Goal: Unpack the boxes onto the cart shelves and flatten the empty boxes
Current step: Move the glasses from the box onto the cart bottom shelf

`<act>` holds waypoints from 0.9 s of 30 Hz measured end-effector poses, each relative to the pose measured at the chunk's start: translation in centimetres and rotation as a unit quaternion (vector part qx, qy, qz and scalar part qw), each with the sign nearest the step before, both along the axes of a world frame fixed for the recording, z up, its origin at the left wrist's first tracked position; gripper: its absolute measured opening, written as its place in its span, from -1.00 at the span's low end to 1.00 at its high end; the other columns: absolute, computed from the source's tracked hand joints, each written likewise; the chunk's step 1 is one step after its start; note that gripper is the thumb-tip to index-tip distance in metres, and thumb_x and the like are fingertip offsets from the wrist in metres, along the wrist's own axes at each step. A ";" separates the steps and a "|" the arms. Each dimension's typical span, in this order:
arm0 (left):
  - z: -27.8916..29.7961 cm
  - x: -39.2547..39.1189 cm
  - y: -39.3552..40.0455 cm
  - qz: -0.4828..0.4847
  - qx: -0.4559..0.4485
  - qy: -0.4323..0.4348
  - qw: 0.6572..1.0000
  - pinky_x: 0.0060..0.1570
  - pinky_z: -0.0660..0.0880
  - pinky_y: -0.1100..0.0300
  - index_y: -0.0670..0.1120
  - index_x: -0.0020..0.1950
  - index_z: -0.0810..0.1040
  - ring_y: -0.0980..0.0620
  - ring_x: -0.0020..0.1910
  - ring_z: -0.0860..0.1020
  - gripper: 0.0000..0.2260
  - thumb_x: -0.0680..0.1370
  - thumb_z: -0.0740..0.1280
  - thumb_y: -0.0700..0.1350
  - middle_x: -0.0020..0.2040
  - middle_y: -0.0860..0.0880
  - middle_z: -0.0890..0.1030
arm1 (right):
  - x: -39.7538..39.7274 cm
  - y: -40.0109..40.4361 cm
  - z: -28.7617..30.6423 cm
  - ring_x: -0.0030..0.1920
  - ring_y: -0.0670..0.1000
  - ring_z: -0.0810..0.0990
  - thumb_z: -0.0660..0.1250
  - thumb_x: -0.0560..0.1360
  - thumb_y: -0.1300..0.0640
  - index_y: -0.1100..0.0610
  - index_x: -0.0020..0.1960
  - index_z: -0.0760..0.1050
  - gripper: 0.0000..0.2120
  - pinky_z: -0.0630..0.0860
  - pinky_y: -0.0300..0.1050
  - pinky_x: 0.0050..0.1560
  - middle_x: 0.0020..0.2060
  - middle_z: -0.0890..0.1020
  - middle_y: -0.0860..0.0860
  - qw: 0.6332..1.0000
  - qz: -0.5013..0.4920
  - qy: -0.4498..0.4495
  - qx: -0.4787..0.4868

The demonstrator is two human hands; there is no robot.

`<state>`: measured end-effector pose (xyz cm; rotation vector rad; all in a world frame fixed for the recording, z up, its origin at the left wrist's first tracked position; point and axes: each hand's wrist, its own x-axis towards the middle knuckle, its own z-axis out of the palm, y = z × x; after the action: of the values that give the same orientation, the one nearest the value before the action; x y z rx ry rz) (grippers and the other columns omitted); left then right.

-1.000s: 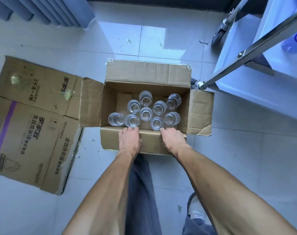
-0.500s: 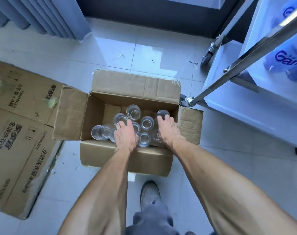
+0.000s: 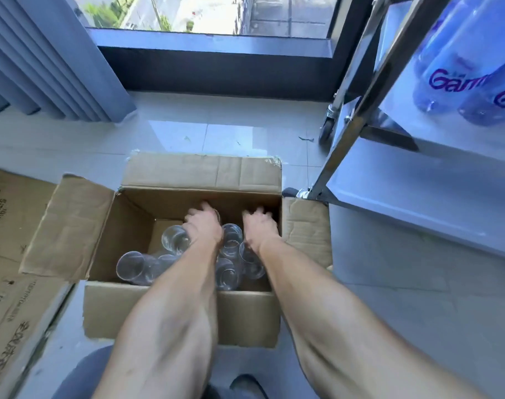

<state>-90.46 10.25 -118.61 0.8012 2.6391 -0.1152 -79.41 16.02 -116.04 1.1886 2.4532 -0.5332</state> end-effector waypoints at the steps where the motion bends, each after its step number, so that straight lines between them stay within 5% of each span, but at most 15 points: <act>1: -0.4 0.3 0.1 0.000 0.017 0.008 1.000 0.19 0.44 -0.08 -0.14 0.35 0.34 -0.23 0.27 0.47 -0.64 0.57 0.29 -0.21 0.26 -0.25 0.45 | 0.3 -0.1 -0.7 0.26 0.26 0.40 0.25 0.55 0.29 0.15 0.37 0.35 -0.60 0.51 0.12 0.13 0.26 0.36 0.23 1.000 -0.021 0.016 0.008; 5: -1.8 -1.1 -0.3 -0.033 0.057 -0.007 0.998 0.12 0.47 -0.08 -0.17 0.31 0.31 -0.26 0.21 0.53 -0.57 0.49 0.35 -0.26 0.19 -0.25 0.51 | 1.0 -1.1 -4.1 0.24 0.22 0.35 0.47 0.37 0.18 0.08 0.28 0.39 -0.47 0.52 0.09 0.03 0.22 0.32 0.17 0.993 -0.072 0.093 0.022; 10: -1.2 -0.7 -1.8 -0.012 0.115 -0.010 0.993 0.04 0.49 -0.03 -0.16 0.21 0.31 -0.29 0.12 0.58 -0.56 0.42 0.42 -0.18 0.08 -0.25 0.59 | 0.7 -1.1 -4.1 0.36 0.25 0.28 0.26 0.44 0.12 0.06 0.32 0.44 -0.56 0.34 0.07 0.30 0.30 0.31 0.17 0.970 -0.167 0.152 -0.088; 22: 5.6 4.9 -4.0 0.022 0.187 -0.009 0.982 0.19 0.45 0.00 -0.20 0.29 0.37 -0.22 0.21 0.50 -0.47 0.40 0.45 -0.06 0.18 -0.21 0.50 | 3.5 -3.3 -1.0 0.25 0.25 0.40 0.09 0.61 0.30 0.10 0.29 0.42 -0.69 0.38 0.06 0.28 0.27 0.35 0.23 0.984 -0.107 0.129 0.067; 27: 7.6 5.1 -4.3 0.052 0.205 0.007 0.977 0.20 0.46 0.03 -0.16 0.28 0.42 -0.16 0.24 0.47 -0.49 0.40 0.47 -0.08 0.20 -0.16 0.46 | 3.0 -1.7 1.6 0.21 0.24 0.47 0.24 0.53 0.35 0.14 0.29 0.37 -0.65 0.51 0.03 0.11 0.22 0.39 0.24 0.979 -0.127 0.155 0.046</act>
<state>-85.38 5.99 -111.06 0.7835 2.7482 0.4678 -76.45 14.28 -114.44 1.5753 2.6193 -0.7313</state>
